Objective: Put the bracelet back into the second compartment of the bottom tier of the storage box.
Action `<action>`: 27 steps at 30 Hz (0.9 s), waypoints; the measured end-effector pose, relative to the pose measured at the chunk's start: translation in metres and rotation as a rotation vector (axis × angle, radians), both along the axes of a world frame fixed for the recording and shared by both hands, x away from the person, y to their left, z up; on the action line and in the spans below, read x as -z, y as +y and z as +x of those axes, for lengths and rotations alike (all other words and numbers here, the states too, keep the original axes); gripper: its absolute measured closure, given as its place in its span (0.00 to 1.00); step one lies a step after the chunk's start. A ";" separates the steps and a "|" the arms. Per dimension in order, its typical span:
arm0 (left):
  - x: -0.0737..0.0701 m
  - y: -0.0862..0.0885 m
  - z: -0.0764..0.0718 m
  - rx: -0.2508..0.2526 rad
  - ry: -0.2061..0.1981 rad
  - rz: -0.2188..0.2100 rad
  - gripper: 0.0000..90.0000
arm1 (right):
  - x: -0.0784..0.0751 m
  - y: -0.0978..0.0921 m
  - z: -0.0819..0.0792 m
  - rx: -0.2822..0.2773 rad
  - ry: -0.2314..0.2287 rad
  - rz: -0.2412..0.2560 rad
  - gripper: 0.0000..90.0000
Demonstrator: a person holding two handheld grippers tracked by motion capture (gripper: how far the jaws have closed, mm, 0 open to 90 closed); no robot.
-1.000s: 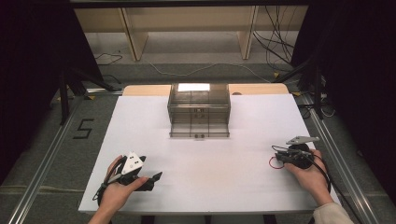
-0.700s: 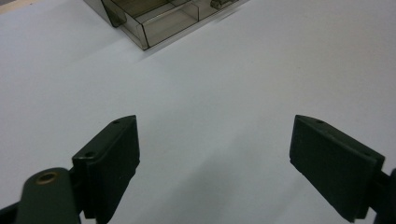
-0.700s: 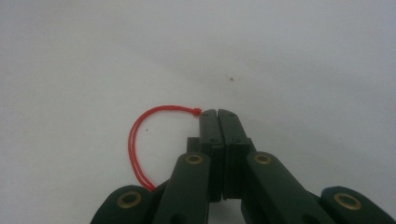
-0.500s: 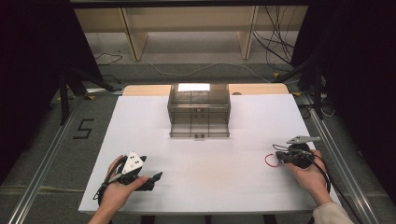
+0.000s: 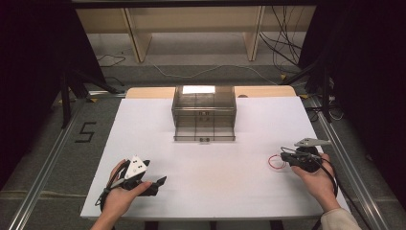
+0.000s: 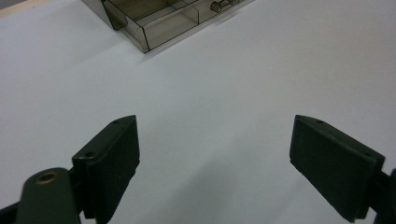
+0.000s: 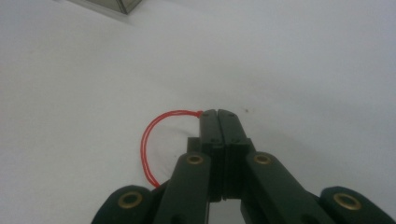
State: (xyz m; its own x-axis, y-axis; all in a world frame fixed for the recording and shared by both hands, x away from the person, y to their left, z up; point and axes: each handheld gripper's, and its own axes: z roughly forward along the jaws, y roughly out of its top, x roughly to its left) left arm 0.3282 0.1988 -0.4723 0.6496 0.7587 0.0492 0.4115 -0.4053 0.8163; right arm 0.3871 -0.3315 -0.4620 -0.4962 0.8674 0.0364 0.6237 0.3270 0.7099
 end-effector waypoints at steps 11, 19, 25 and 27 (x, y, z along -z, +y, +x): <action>0.000 0.000 0.001 0.001 -0.001 -0.001 0.18 | -0.005 0.006 -0.001 -0.011 -0.024 0.025 1.00; 0.000 -0.001 0.001 0.000 -0.007 0.001 0.18 | -0.008 0.011 -0.002 -0.012 -0.038 0.036 1.00; -0.001 -0.001 0.000 -0.001 -0.013 -0.002 0.18 | -0.010 0.015 -0.001 -0.011 -0.049 0.042 1.00; 0.000 -0.001 0.001 -0.002 -0.010 -0.005 0.18 | -0.011 0.016 -0.001 -0.010 -0.050 0.045 1.00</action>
State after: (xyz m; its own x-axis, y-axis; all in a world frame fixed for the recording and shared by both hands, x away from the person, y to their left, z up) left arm 0.3289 0.1976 -0.4721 0.6477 0.7601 0.0519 0.4039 -0.4004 0.8225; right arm 0.3864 -0.3152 -0.4505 -0.5067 0.8607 0.0500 0.5839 0.3000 0.7544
